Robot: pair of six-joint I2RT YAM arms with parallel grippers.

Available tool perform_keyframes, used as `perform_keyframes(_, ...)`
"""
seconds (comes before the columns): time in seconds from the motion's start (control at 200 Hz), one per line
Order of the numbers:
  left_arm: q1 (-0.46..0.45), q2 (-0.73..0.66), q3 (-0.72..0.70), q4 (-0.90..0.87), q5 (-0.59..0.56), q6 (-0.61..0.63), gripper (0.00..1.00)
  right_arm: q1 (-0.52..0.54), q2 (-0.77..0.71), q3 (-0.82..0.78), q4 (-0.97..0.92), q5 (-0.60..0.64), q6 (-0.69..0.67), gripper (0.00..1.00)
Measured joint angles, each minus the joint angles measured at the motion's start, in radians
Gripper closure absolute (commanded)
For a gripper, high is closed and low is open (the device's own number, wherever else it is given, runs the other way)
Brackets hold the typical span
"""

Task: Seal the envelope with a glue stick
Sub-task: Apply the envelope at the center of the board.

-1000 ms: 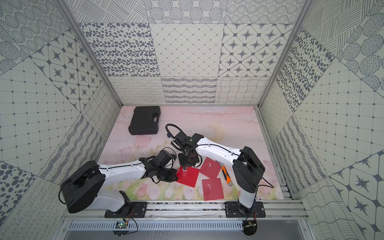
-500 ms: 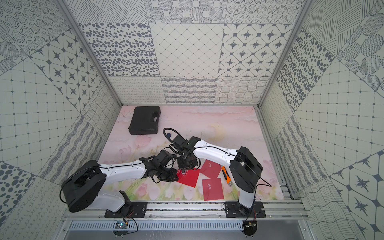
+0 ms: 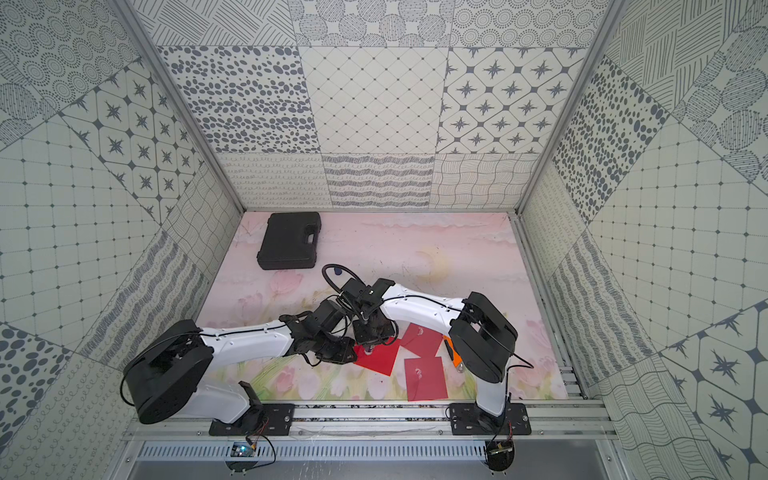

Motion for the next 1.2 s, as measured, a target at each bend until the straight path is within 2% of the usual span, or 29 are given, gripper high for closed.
perform_keyframes(0.44,0.000,0.004,0.003,0.002,0.000,0.000,1.00,0.016,0.000,0.000,0.036,0.168,-0.005,1.00)
perform_keyframes(0.826,0.000,0.006,0.004,0.003,0.001,-0.001,1.00,0.025,-0.075,-0.112,0.156,0.219,-0.002,1.00)
perform_keyframes(1.201,0.000,0.008,0.005,0.004,0.002,-0.019,1.00,0.097,-0.146,-0.212,0.241,0.268,0.006,1.00)
